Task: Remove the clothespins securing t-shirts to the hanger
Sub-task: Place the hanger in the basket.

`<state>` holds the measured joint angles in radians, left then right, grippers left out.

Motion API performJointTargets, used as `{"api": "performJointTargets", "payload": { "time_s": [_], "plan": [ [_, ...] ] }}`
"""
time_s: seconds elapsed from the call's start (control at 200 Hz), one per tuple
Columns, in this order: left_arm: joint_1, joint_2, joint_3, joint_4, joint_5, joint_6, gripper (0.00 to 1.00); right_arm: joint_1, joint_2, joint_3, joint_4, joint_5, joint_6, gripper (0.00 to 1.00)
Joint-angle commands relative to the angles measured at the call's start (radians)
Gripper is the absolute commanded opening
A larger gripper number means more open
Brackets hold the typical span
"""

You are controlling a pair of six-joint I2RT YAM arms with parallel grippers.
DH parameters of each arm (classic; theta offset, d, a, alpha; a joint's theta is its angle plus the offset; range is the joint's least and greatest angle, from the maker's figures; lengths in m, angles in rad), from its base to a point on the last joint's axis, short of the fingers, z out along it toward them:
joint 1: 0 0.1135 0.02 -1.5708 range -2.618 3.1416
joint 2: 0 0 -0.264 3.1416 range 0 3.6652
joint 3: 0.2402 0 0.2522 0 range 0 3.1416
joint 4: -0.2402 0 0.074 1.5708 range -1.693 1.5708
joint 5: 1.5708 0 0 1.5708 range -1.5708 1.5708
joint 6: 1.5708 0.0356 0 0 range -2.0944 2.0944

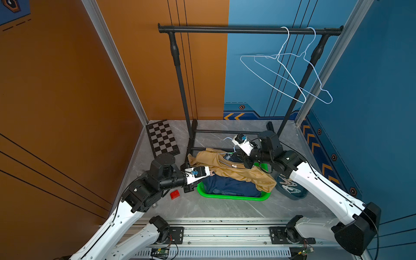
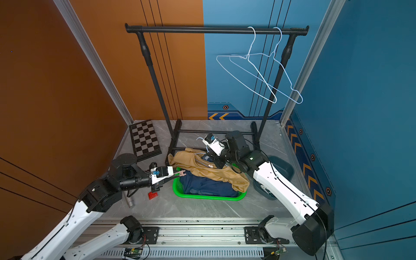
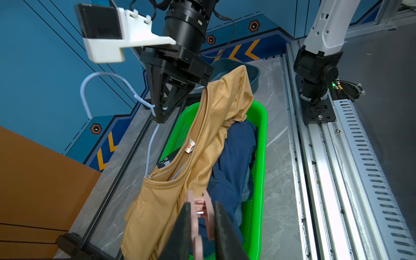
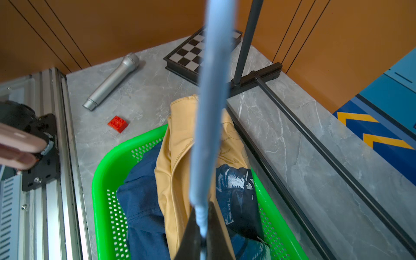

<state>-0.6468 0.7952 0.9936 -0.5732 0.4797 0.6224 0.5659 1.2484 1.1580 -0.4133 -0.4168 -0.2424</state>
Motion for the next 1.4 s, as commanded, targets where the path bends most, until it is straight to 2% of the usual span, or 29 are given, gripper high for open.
{"api": "performJointTargets", "payload": {
  "time_s": [0.0,0.13,0.405,0.516,0.721,0.811,0.871,0.991,1.191,1.286,1.396],
  "plan": [
    [-0.049,0.031,0.03,0.001,-0.015,0.002,0.2,-0.065,-0.03,-0.086,0.103,-0.068,0.089,0.0],
    [-0.096,0.086,0.031,0.001,-0.042,0.013,0.2,-0.117,-0.016,-0.18,0.194,-0.104,0.109,0.0],
    [-0.118,0.152,0.03,0.007,-0.072,0.018,0.2,-0.174,0.11,-0.187,0.185,-0.117,0.125,0.0],
    [-0.111,0.178,0.03,0.007,-0.107,-0.02,0.21,-0.206,0.15,-0.175,0.173,-0.12,0.156,0.21],
    [-0.105,0.202,0.03,0.008,-0.104,-0.051,0.21,-0.258,0.185,-0.158,0.161,-0.137,0.173,0.32],
    [-0.104,0.208,0.061,0.008,-0.099,-0.059,0.21,-0.276,0.181,-0.153,0.147,-0.13,0.178,0.41],
    [-0.104,0.211,0.066,0.009,-0.105,-0.068,0.21,-0.287,0.173,-0.153,0.134,-0.107,0.176,0.48],
    [-0.105,0.22,0.079,0.008,-0.121,-0.088,0.21,-0.301,0.136,-0.155,0.096,-0.058,0.155,0.55],
    [-0.103,0.243,0.113,0.008,-0.166,-0.141,0.21,-0.288,0.001,-0.158,0.007,0.09,0.052,0.59],
    [-0.106,0.273,0.15,0.01,-0.209,-0.208,0.21,-0.217,-0.11,-0.188,0.026,0.189,-0.027,0.61],
    [-0.109,0.305,0.181,0.018,-0.243,-0.265,0.21,-0.055,-0.257,-0.269,0.159,0.33,-0.129,0.63]
  ]
}}
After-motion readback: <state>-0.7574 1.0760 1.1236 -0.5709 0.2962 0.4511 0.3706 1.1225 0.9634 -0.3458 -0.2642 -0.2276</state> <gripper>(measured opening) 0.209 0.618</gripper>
